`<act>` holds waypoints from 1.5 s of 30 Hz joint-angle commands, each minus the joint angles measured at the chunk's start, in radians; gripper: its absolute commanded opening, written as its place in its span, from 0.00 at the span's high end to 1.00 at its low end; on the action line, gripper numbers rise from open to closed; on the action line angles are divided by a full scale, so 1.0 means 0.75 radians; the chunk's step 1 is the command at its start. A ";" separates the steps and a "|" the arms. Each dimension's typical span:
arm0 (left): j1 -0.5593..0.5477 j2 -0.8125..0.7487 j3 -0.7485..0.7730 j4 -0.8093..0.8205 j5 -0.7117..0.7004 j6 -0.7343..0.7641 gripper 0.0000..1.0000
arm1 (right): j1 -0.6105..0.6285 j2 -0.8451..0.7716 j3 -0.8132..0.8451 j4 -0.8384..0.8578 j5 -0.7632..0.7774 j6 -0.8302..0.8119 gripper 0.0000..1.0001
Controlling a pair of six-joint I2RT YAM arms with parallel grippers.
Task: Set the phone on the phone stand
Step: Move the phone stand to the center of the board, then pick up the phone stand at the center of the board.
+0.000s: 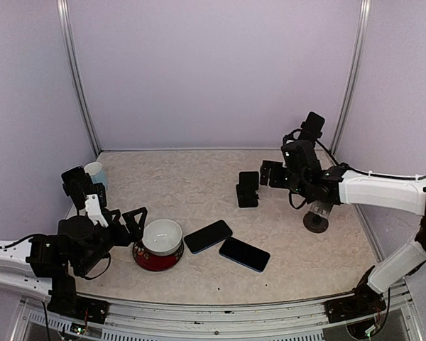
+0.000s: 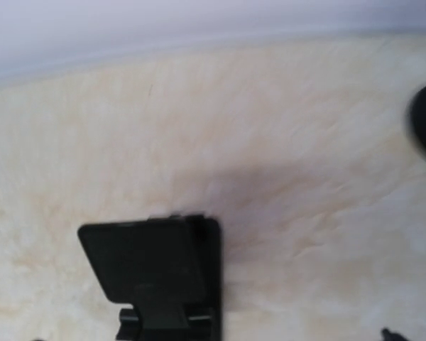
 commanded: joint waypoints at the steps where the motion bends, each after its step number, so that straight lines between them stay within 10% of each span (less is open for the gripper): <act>1: -0.008 0.045 -0.003 0.049 0.003 0.013 0.01 | 0.017 -0.255 -0.192 0.013 0.153 0.011 0.00; 20: -0.013 0.048 -0.025 0.087 0.022 0.018 0.01 | -0.034 -0.810 -0.562 -0.386 0.505 0.328 0.00; 45: -0.024 0.014 0.002 0.028 0.002 0.018 0.01 | -0.375 -0.282 -0.352 -0.246 0.198 0.204 0.00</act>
